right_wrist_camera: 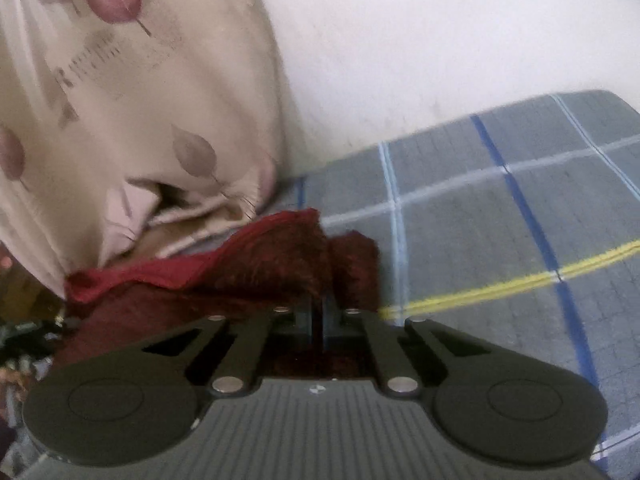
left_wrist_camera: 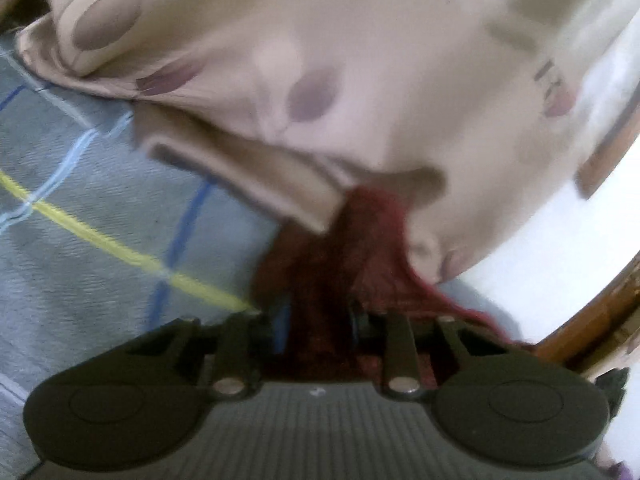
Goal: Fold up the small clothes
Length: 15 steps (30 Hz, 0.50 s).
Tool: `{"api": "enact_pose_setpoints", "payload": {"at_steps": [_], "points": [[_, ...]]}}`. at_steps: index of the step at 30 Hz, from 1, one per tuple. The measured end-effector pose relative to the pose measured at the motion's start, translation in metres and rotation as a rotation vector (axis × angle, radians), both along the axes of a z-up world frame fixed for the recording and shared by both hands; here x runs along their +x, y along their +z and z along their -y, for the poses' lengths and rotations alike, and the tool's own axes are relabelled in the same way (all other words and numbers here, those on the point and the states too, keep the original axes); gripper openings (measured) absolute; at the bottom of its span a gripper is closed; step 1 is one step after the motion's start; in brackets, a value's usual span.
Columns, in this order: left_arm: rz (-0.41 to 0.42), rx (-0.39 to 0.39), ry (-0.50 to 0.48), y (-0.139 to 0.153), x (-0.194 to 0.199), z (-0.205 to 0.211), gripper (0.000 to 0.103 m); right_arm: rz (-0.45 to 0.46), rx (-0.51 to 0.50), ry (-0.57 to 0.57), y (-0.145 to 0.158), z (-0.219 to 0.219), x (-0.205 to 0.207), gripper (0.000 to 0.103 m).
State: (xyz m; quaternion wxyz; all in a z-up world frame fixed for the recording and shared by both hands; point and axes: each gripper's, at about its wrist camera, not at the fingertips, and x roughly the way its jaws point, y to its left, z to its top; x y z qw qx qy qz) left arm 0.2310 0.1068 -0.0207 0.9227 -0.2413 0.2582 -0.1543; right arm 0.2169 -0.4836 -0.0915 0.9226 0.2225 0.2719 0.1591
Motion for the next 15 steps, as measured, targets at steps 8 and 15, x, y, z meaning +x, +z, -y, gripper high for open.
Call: {"api": "enact_pose_setpoints", "payload": {"at_steps": [8,15], "points": [[0.137,0.131,-0.014,0.038,-0.016,0.035,0.076,0.163,-0.024,-0.051,0.035,-0.017,-0.022,0.034],[0.079,0.184,0.059,0.021,0.027,0.048,0.076,0.166,-0.071,0.057,0.045,-0.045,0.011,0.034]]}}
